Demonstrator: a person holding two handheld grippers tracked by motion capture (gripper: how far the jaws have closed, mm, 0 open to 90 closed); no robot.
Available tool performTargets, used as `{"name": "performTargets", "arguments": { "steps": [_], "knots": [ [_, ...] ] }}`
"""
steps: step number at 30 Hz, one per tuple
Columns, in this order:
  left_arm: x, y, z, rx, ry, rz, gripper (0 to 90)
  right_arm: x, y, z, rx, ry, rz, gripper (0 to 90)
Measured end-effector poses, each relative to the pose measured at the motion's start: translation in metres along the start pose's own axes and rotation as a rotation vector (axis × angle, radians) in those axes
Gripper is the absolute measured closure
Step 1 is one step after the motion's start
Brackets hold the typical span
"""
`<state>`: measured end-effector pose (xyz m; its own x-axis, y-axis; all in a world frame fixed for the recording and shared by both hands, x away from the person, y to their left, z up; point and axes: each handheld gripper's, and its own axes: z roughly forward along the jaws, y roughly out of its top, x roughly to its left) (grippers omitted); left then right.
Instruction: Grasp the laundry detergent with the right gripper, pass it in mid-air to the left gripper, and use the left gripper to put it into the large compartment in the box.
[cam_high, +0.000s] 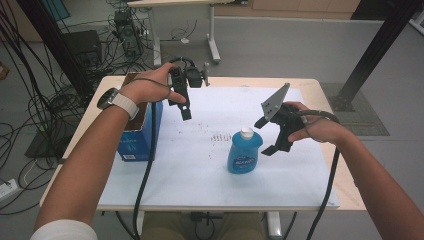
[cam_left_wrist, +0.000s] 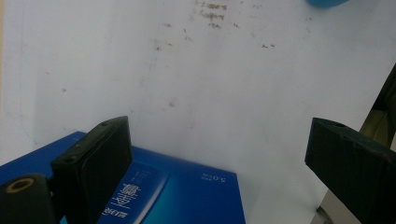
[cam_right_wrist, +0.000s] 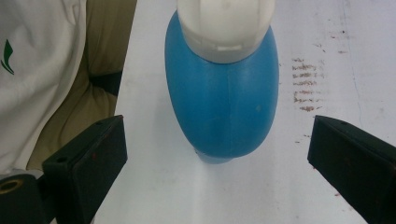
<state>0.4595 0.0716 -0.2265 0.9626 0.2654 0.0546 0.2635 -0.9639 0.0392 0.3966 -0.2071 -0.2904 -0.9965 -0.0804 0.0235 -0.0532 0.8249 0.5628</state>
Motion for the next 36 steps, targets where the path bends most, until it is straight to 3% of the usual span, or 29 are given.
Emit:
{"name": "performTargets", "arguments": {
  "steps": [10, 16, 31, 32, 36],
  "knots": [
    [0.0012, -0.0002, 0.0006, 0.000, 0.002, 0.003, 7.9, -0.0007, 0.0010, 0.0007, -0.001, 0.000, -0.003, 5.2],
    [0.0019, -0.0006, 0.0005, 0.005, 0.002, 0.006, 8.0, -0.0004, 0.0002, 0.0004, 0.005, 0.003, 0.028, 5.6],
    [0.0026, -0.0016, 0.0008, 0.001, 0.003, 0.004, 8.2, -0.0005, 0.0004, 0.0006, 0.009, 0.004, 0.034, 5.5],
    [0.0026, -0.0017, 0.0009, 0.000, 0.002, 0.004, 8.1, -0.0020, 0.0006, 0.0008, 0.006, 0.003, 0.016, 5.5],
    [0.0028, -0.0018, 0.0010, 0.000, 0.002, 0.001, 8.1, -0.0012, 0.0001, 0.0008, 0.008, 0.002, 0.035, 5.1]
  ]
}}
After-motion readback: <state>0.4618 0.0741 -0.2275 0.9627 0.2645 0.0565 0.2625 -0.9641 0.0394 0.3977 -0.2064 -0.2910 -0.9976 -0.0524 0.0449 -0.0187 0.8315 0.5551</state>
